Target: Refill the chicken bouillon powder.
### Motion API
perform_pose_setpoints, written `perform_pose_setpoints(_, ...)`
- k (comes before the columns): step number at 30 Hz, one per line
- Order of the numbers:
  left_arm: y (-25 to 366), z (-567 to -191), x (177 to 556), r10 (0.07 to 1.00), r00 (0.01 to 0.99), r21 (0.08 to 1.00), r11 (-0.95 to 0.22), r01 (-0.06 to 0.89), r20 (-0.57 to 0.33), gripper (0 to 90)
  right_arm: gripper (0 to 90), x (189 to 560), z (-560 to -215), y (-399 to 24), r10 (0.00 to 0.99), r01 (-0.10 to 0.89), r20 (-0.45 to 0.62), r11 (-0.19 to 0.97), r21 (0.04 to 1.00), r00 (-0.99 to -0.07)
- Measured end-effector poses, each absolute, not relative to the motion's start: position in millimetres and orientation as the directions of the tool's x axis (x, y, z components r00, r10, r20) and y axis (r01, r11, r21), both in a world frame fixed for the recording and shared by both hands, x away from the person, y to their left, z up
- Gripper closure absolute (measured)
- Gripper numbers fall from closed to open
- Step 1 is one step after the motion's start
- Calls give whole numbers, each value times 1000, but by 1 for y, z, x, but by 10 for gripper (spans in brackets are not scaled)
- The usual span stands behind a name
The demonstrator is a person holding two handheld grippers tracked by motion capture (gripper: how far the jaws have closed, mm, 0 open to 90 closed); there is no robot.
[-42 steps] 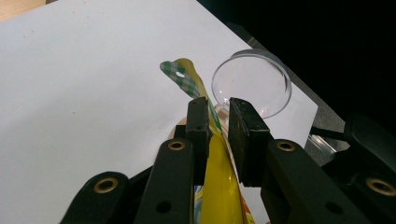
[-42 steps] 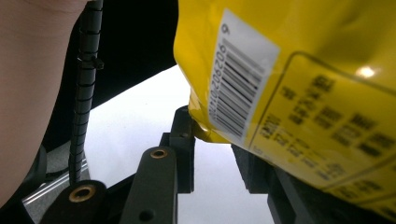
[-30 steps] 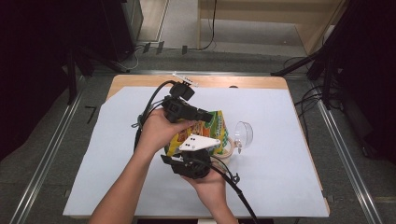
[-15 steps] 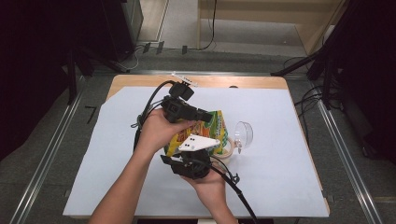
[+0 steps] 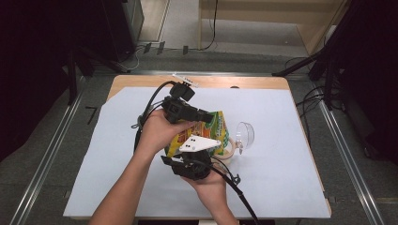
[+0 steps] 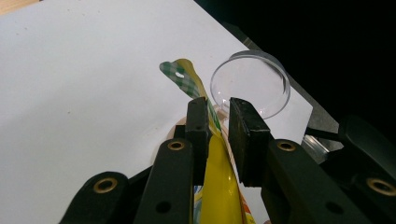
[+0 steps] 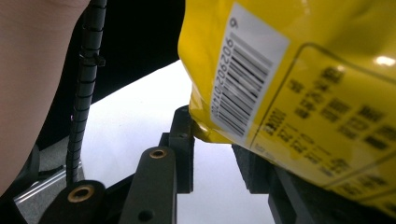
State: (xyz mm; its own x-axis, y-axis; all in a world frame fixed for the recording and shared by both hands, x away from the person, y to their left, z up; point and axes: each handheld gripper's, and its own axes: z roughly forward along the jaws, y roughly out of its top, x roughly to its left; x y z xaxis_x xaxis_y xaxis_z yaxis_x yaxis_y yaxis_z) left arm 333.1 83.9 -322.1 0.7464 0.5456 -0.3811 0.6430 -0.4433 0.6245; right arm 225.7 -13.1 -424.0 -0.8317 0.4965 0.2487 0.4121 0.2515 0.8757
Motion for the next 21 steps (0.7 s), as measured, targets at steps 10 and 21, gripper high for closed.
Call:
perform_pose_setpoints(10,84,-323,334,546,744,624,-439,647,-386,785,712,226,-424,-14,495,415,252,252,874,-831)
perform_pose_setpoints(21,83,-323,334,543,743,622,-438,649,-392,781,711,225,-423,-15,498,413,248,255,874,-831)
